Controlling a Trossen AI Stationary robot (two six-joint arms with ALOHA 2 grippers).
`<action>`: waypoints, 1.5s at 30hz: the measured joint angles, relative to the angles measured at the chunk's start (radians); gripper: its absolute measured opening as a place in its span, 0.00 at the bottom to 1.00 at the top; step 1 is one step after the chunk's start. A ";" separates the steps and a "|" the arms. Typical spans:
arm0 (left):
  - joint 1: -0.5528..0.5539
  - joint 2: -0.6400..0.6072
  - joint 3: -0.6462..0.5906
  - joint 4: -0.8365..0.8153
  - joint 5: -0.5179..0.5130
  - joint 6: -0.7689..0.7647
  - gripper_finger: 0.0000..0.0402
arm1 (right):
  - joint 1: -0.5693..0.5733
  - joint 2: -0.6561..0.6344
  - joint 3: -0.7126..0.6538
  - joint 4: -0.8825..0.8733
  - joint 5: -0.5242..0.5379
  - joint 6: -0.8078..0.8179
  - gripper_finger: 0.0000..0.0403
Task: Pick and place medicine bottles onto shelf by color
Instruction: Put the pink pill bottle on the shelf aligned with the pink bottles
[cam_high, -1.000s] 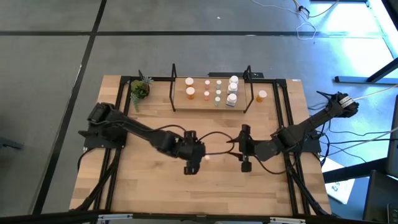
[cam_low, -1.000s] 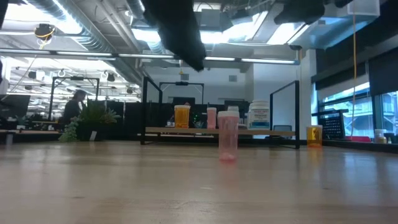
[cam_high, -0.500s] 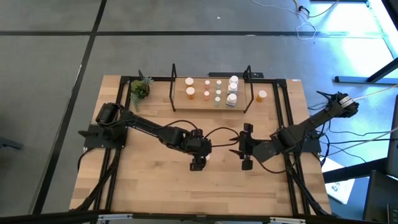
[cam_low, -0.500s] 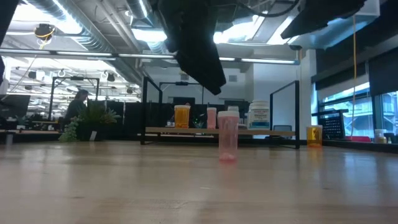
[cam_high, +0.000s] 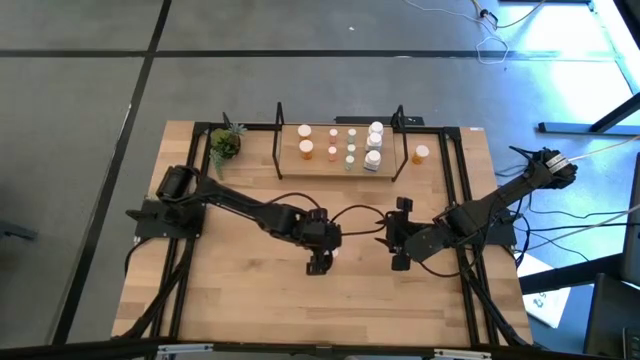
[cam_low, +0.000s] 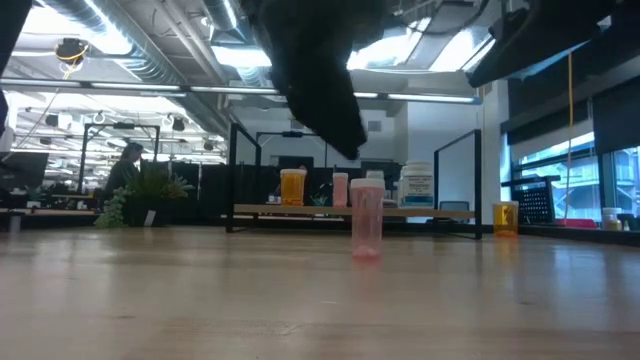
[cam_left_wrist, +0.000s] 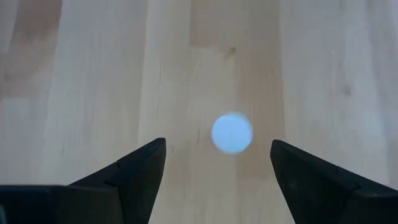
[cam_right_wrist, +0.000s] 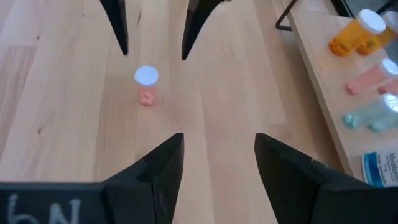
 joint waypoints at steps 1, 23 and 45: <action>0.000 0.002 -0.002 -0.011 0.001 0.000 0.71 | 0.000 0.000 0.000 -0.003 0.000 0.009 0.49; -0.001 0.061 -0.001 0.057 0.048 0.053 0.71 | 0.000 0.000 0.000 -0.022 0.001 0.037 0.49; -0.001 0.061 0.000 0.105 0.047 0.045 0.67 | 0.000 0.000 0.000 -0.023 -0.114 0.060 0.49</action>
